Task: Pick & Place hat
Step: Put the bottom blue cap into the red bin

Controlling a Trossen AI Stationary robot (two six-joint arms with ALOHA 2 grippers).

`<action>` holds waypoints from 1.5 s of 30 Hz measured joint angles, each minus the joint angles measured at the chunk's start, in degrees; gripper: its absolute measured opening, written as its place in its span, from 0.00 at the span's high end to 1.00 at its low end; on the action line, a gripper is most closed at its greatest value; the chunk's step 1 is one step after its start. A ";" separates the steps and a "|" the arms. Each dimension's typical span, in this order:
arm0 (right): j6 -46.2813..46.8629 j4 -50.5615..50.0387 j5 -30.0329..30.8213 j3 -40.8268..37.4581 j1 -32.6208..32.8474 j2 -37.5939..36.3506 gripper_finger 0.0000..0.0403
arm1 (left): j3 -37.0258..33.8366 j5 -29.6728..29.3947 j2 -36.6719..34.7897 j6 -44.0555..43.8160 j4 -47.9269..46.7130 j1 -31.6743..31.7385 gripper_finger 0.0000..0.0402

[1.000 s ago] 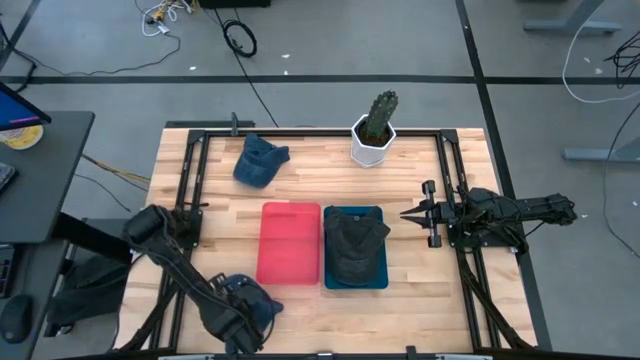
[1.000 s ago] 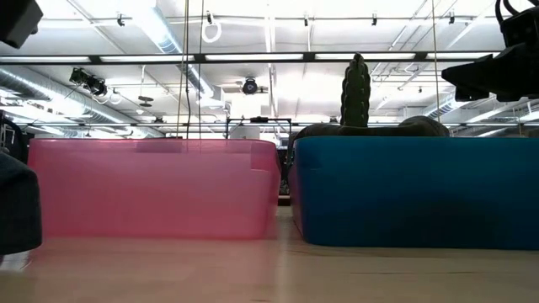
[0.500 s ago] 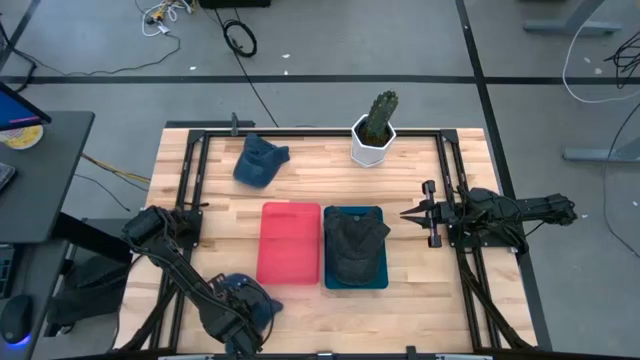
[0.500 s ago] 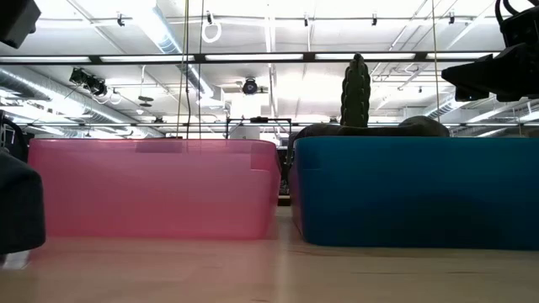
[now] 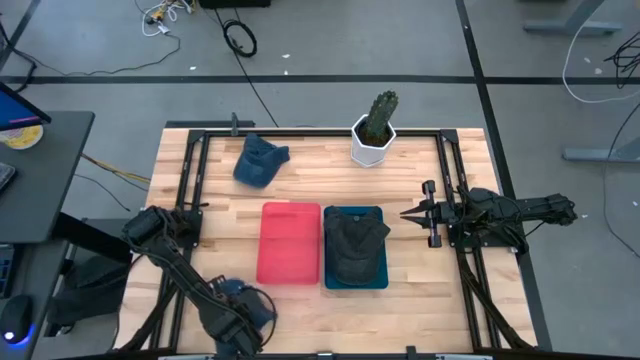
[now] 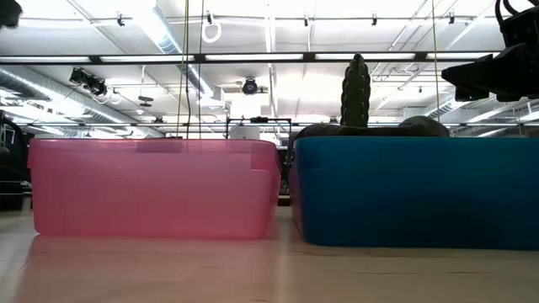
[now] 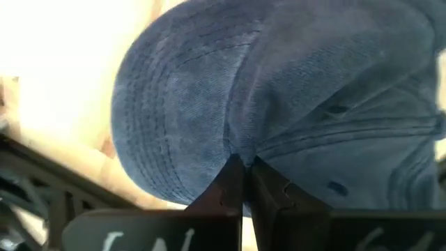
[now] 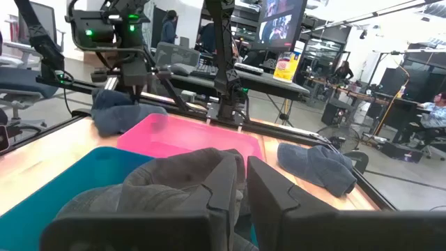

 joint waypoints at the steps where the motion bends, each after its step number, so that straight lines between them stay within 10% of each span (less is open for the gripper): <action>1: -0.01 0.01 -0.01 0.00 0.01 0.00 0.90 | 0.79 0.25 0.00 0.53 -1.09 0.00 0.99; 19: -0.01 0.02 0.01 0.00 0.01 -0.02 0.90 | 26.63 -12.59 -0.99 20.06 -18.52 7.14 0.99; 45: 0.01 0.02 0.01 0.00 -0.01 -0.02 0.90 | 27.37 -29.98 -0.96 52.69 -18.34 26.96 0.99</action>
